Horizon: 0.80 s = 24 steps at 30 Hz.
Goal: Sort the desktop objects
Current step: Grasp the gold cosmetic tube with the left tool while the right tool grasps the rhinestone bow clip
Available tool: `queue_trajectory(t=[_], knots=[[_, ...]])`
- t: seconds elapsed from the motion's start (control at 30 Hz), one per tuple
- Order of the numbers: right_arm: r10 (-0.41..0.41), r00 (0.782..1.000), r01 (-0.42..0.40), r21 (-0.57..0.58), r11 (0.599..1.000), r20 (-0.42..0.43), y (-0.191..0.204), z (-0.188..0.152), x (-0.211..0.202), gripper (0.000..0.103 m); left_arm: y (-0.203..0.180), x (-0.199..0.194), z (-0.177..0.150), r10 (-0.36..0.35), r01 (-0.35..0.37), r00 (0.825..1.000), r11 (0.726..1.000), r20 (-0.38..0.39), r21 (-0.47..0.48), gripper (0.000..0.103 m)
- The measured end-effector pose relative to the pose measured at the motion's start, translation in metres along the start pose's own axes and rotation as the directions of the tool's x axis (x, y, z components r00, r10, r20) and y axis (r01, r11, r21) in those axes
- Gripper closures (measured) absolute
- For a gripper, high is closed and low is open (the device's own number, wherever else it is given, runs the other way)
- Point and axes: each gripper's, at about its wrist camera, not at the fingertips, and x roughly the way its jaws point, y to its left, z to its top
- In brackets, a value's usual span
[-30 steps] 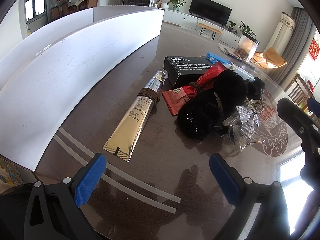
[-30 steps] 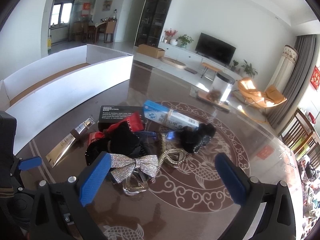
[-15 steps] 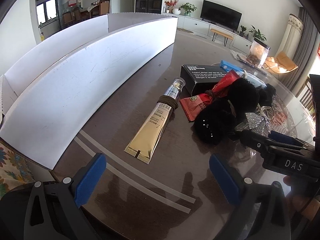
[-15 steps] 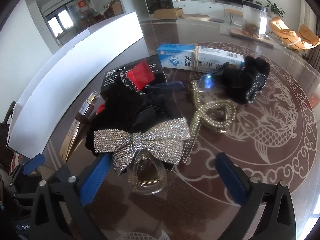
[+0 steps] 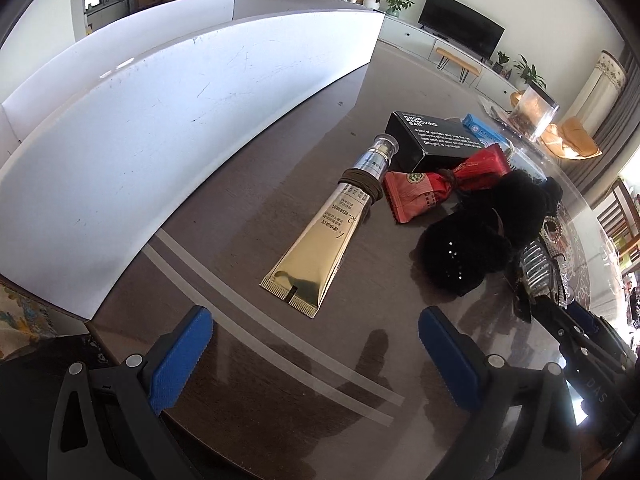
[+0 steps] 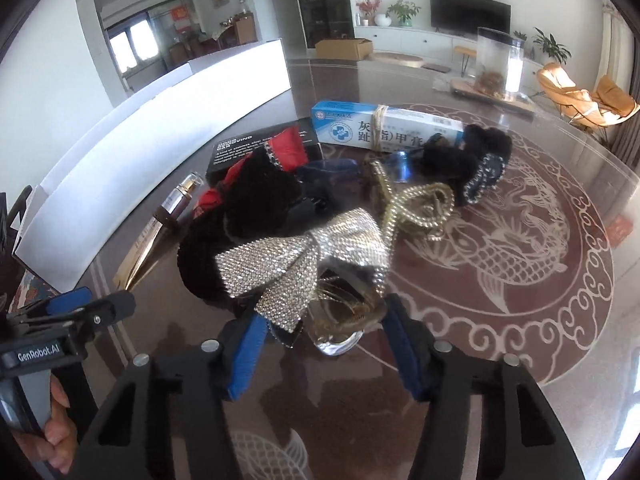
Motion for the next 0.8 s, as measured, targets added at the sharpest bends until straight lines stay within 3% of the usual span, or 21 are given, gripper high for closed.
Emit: queue_trajectory(t=[0.13,0.27,0.47,0.6,0.63,0.67,0.7,0.77,0.8], knots=[[-0.030,0.999,0.030,0.044,0.999,0.011,-0.024,-0.025,-0.027,0.043,-0.011,0.015,0.022,-0.027,0.030,0.999,0.995,-0.043,0.092,0.000],[-0.026,0.999,0.021,0.111,0.994,0.037,-0.043,-0.040,-0.043,0.016,-0.025,0.034,0.046,0.000,0.017,0.998,0.971,-0.069,0.240,0.000],[-0.013,0.999,0.005,0.173,0.985,0.043,-0.052,-0.051,-0.051,0.016,-0.029,0.053,0.065,0.031,-0.003,0.997,0.935,-0.073,0.356,0.000],[0.008,1.000,-0.013,0.162,0.987,0.030,-0.049,-0.053,-0.049,0.016,-0.027,0.049,0.059,-0.018,0.032,0.999,0.916,-0.038,0.401,0.000],[0.014,0.999,-0.018,0.154,0.988,0.029,-0.048,-0.052,-0.049,0.016,-0.027,0.047,0.058,-0.026,0.035,0.999,0.913,-0.029,0.405,0.009],[0.018,0.999,-0.022,0.145,0.989,0.029,-0.047,-0.049,-0.049,0.016,-0.029,0.040,0.058,-0.047,0.044,0.999,0.909,-0.002,0.415,0.055],[0.030,0.999,-0.034,0.135,0.990,0.028,-0.047,-0.046,-0.049,0.016,-0.032,0.035,0.058,-0.063,0.053,0.998,0.902,0.009,0.428,0.076],[0.086,0.996,-0.086,0.117,0.989,0.010,-0.046,-0.036,-0.045,0.011,-0.034,0.032,0.054,-0.121,0.120,0.992,0.894,-0.024,0.433,0.078],[0.115,0.993,-0.114,0.104,0.988,-0.006,-0.044,-0.030,-0.040,0.010,-0.036,0.030,0.050,-0.115,0.110,0.993,0.888,-0.015,0.446,0.078]])
